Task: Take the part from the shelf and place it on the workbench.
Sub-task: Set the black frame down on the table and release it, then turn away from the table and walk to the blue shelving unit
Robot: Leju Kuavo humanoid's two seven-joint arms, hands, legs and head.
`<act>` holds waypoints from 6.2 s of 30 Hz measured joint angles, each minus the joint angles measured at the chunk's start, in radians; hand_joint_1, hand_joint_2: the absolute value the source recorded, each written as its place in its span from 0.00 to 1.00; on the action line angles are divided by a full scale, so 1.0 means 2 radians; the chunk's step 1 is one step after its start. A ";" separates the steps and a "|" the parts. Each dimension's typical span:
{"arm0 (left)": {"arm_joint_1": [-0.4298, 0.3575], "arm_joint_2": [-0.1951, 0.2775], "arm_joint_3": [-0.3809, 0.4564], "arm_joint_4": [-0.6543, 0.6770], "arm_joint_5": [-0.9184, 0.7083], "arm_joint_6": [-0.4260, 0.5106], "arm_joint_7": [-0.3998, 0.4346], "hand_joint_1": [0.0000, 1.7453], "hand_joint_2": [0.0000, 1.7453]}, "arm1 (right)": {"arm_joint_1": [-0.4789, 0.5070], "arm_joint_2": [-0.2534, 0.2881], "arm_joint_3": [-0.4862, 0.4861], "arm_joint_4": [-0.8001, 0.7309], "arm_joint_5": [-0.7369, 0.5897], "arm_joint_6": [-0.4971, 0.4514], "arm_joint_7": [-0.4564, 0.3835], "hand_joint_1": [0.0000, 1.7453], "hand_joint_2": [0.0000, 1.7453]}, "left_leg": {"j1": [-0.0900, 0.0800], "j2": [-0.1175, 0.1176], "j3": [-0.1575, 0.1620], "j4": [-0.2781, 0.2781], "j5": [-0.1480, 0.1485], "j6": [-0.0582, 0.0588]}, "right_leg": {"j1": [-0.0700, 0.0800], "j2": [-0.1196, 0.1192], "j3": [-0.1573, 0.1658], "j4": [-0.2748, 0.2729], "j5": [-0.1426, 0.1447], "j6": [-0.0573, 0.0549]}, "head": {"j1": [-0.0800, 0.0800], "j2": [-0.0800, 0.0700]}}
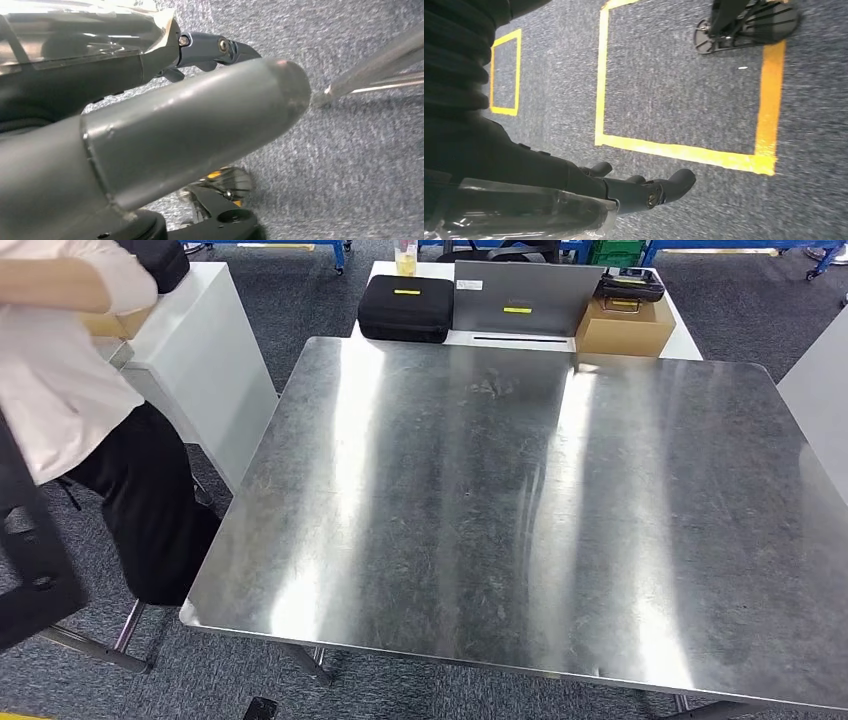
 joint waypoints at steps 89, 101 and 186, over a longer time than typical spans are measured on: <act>-0.013 -0.011 -0.002 -0.001 -0.010 0.004 0.006 0.00 0.00 | -0.004 -0.007 0.037 0.004 0.023 0.008 0.017 0.00 1.00 | 0.006 0.009 0.006 -0.097 0.089 0.000 | -0.004 0.003 0.045 -0.011 -0.035 0.007 | 0.000 0.000; -0.015 -0.009 -0.002 -0.002 -0.014 0.005 0.007 0.00 0.00 | -0.005 -0.004 0.040 0.004 0.026 0.013 0.007 0.00 0.00 | -0.007 0.003 0.136 -0.133 0.021 0.025 | 0.007 0.000 -0.020 -0.001 0.028 0.012 | -0.003 0.000; -0.037 -0.009 -0.002 -0.005 -0.041 0.011 0.004 0.00 0.00 | -0.006 -0.007 0.048 0.004 0.011 0.034 0.001 0.00 1.00 | 0.012 0.003 0.018 0.021 -0.022 -0.010 | 0.003 0.002 -0.010 0.002 0.007 -0.009 | 0.004 0.000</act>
